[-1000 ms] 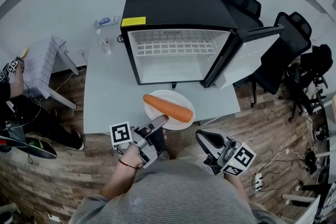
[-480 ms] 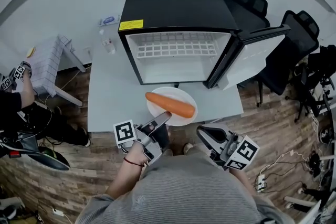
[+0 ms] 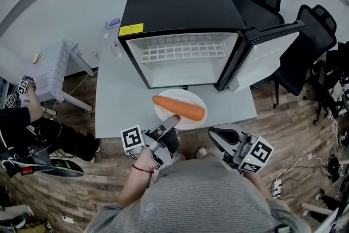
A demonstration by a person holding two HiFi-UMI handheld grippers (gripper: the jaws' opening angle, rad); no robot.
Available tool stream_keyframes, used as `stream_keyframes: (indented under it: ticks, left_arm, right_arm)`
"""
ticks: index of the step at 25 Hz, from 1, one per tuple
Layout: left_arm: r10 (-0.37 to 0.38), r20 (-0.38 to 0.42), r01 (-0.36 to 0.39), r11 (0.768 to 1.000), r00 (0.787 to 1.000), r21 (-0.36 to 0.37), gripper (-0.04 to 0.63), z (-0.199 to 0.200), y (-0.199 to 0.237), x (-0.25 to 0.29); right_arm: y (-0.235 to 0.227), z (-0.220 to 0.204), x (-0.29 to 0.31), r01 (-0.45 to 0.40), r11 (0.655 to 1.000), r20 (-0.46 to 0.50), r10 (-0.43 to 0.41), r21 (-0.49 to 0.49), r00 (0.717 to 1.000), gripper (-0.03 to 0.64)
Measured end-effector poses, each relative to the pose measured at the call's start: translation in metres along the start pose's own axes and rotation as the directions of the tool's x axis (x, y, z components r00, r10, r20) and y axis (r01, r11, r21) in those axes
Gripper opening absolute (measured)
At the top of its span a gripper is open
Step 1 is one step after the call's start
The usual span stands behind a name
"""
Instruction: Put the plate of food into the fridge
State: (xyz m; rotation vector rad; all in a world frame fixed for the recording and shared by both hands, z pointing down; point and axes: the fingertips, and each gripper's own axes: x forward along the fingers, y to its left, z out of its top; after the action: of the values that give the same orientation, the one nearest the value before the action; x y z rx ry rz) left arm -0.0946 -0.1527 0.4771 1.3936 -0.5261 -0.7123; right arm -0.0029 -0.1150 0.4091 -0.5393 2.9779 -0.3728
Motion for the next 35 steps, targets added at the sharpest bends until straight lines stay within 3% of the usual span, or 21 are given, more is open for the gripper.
stream_keyframes:
  ticks: [16,35]
  left_arm:
    - [0.023,0.041,-0.024,0.999,0.999,0.026,0.049,0.028,0.002,0.033]
    - [0.050,0.035,-0.051,0.997,0.998,0.050,0.050,0.045,0.006,0.082]
  right_arm:
    - [-0.014,0.001,-0.016,0.017,1.000,0.005,-0.017,0.004,1.000,0.014]
    - [-0.025,0.002,-0.040,0.044,0.999,0.026,-0.044,0.010,0.999,0.014]
